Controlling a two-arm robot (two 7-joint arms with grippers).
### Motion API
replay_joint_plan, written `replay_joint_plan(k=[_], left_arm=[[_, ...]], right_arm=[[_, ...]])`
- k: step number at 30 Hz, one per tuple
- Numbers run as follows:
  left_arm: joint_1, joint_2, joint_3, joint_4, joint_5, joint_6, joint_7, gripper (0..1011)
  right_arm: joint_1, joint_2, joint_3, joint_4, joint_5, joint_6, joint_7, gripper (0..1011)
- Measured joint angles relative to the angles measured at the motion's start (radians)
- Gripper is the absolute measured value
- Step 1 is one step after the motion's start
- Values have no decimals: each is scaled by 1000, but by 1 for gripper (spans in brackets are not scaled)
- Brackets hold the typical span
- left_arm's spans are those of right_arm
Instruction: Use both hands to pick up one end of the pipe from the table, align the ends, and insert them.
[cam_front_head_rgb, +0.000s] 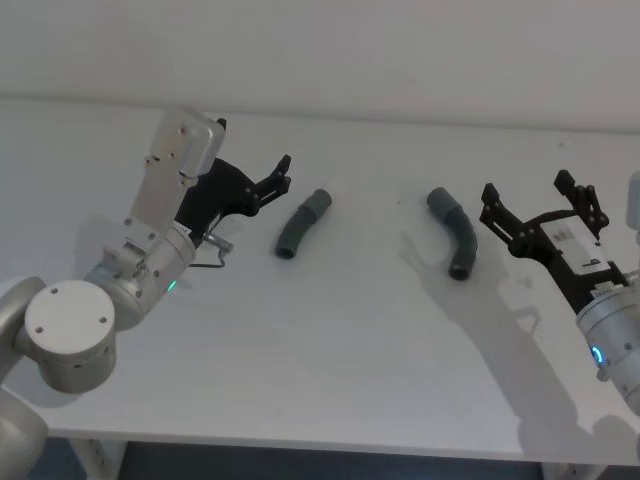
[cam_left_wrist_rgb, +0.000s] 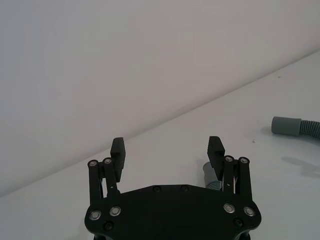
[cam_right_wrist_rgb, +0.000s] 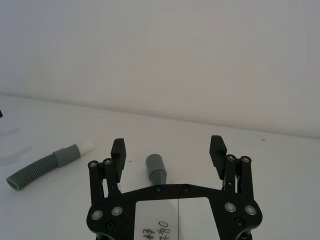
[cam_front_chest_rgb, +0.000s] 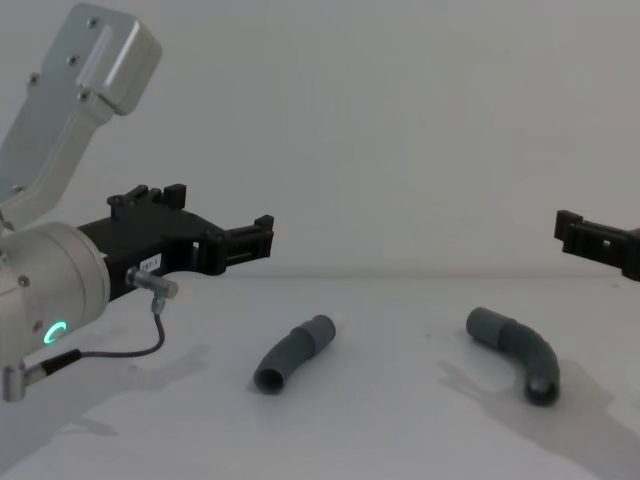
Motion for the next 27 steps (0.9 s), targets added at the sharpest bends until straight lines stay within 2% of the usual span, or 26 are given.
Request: replay_joint_plan(k=[27], left_arm=[[0, 0, 0, 0, 0, -1, 0, 1001]], right_arm=[[0, 0, 0, 0, 0, 0, -1, 1001]])
